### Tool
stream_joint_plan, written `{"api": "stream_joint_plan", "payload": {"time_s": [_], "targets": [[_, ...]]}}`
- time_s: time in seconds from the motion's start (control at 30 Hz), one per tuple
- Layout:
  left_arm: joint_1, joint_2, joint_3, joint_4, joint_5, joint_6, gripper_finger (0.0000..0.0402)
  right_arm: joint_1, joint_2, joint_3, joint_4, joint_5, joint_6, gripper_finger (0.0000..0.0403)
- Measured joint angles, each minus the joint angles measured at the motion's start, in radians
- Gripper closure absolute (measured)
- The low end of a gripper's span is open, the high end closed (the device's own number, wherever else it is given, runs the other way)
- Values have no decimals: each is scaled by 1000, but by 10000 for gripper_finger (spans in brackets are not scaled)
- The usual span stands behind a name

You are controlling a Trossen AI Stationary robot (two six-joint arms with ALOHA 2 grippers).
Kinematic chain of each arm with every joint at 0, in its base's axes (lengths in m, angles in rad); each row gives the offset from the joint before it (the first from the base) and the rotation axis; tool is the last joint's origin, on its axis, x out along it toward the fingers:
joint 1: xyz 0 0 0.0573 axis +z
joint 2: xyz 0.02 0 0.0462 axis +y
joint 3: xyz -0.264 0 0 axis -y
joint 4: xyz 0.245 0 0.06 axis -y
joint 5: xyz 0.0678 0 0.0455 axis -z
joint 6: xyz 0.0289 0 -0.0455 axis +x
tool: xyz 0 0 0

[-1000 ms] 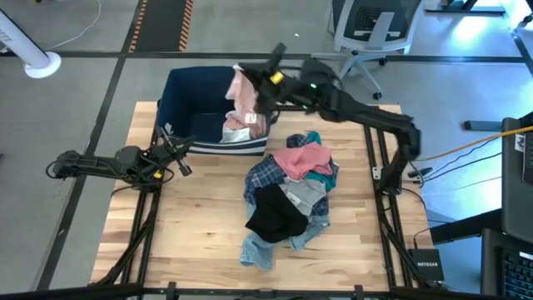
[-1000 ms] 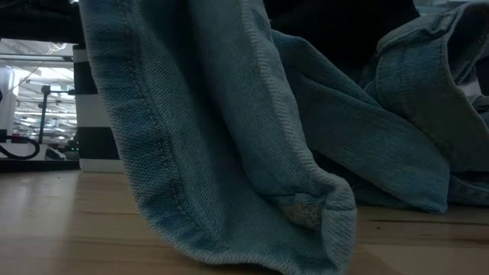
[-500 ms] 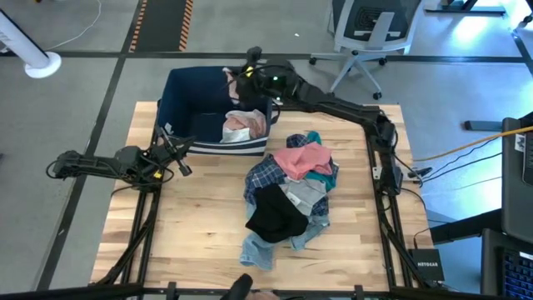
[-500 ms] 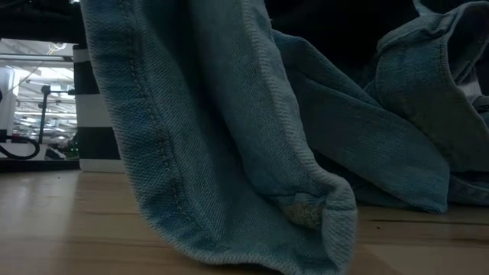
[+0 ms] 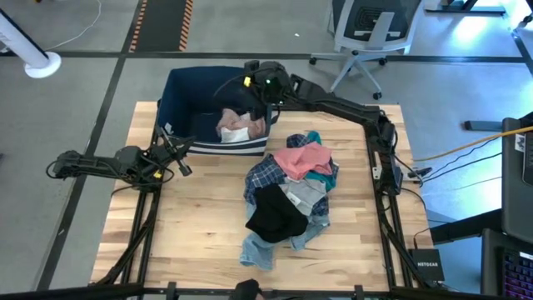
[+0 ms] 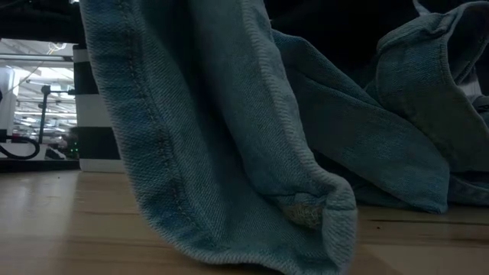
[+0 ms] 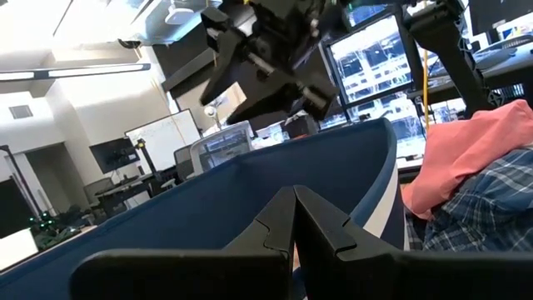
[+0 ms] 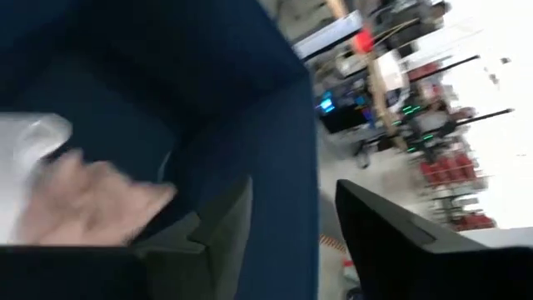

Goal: Sort clothes
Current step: Put the pink underwear into the blue laundry bin

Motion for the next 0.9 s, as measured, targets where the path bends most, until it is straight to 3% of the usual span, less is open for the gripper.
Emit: {"api": "stream_joint_plan", "payload": {"time_s": [0.27, 0.6, 0.9], "targets": [[0, 0, 0, 1, 0, 0, 400, 11, -2, 243, -464, 1, 0, 187], [0, 0, 0, 0, 0, 0, 400, 131, -217, 198, -587, 26, 13, 187], [0, 0, 0, 0, 0, 0, 400, 212, -290, 197, -782, 115, 103, 187]]}}
